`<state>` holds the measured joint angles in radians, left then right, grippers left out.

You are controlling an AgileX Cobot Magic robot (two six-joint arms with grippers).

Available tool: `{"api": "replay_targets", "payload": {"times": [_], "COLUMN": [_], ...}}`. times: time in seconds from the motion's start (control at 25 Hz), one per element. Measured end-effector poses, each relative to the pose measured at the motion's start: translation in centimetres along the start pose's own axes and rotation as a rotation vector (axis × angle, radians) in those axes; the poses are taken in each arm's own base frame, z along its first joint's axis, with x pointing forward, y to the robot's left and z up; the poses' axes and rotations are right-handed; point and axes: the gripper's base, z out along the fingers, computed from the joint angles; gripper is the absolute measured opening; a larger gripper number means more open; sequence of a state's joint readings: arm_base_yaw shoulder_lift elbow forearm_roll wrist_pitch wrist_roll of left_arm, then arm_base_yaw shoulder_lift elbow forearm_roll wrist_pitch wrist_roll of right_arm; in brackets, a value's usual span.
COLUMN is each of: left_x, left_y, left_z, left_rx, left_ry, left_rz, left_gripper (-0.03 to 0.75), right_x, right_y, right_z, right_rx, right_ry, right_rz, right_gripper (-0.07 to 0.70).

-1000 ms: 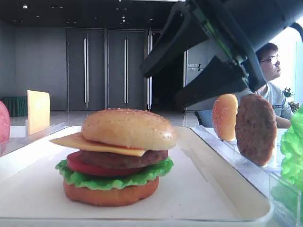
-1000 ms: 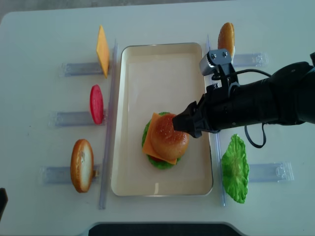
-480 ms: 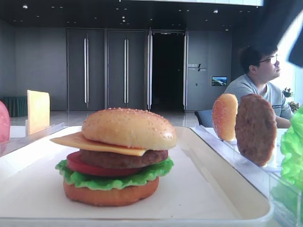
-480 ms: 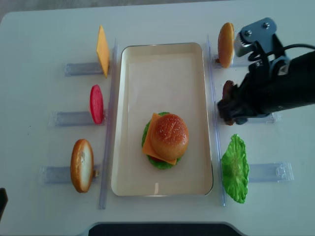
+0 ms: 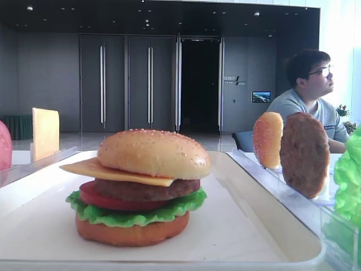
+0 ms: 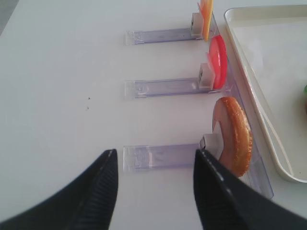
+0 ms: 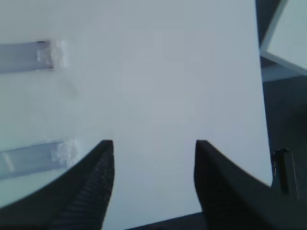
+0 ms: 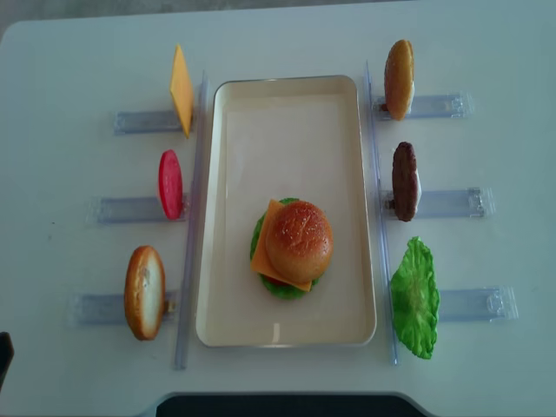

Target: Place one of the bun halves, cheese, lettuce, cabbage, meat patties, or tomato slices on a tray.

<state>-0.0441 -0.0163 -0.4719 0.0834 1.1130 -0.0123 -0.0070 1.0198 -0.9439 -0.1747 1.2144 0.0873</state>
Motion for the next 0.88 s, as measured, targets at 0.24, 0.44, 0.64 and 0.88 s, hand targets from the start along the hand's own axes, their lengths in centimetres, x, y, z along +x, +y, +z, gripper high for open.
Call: {"api": "replay_targets", "payload": {"times": [0.24, 0.44, 0.64, 0.88], "left_x": [0.0, 0.0, 0.0, 0.0], "left_y": [0.0, 0.0, 0.0, 0.0], "left_z": [0.0, 0.0, 0.0, 0.0], "left_rx": [0.000, 0.000, 0.000, 0.000], "left_ry": [0.000, 0.000, 0.000, 0.000], "left_rz": [0.000, 0.000, 0.000, 0.000], "left_gripper": [0.391, 0.391, 0.391, 0.391], "right_x": [1.1, 2.4, 8.0, 15.3], "right_y": [-0.7, -0.9, -1.2, -1.1], "right_z": [-1.7, -3.3, -5.0, -3.9], "right_rx": [0.007, 0.003, -0.002, -0.008], "right_ry": [-0.069, -0.147, -0.300, -0.473], "right_rz": [0.035, 0.066, 0.099, 0.127], "right_gripper": [0.361, 0.359, 0.359, 0.359]}}
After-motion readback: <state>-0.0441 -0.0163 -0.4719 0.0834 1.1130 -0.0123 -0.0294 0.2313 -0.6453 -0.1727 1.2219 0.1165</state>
